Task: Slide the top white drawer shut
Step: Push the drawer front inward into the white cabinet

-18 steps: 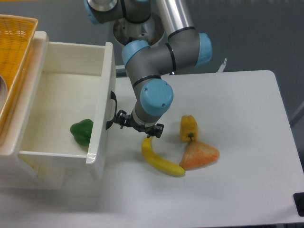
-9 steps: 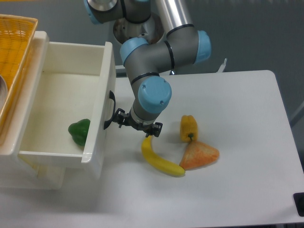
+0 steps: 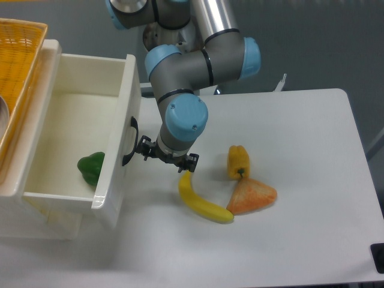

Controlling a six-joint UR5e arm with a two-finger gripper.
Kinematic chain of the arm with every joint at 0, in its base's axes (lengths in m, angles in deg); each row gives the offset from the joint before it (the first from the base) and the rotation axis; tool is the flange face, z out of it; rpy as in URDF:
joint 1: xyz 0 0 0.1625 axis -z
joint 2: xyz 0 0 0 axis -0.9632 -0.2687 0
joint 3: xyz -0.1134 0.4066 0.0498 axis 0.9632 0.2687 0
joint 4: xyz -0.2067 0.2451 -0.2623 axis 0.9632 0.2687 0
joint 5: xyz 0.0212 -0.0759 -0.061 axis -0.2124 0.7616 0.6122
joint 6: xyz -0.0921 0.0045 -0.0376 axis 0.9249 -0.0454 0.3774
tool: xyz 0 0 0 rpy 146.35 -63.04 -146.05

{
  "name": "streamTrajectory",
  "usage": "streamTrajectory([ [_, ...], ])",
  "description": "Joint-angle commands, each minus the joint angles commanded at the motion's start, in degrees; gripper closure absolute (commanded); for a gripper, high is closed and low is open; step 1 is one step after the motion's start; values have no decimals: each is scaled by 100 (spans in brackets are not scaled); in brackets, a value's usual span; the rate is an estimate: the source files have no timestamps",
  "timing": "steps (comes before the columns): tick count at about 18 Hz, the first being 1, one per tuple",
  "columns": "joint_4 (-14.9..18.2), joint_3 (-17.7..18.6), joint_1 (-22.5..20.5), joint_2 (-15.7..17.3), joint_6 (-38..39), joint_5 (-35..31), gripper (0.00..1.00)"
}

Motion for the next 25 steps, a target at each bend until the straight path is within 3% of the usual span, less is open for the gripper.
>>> streamTrajectory([
  [25,18,-26,413,141,281,123,0],
])
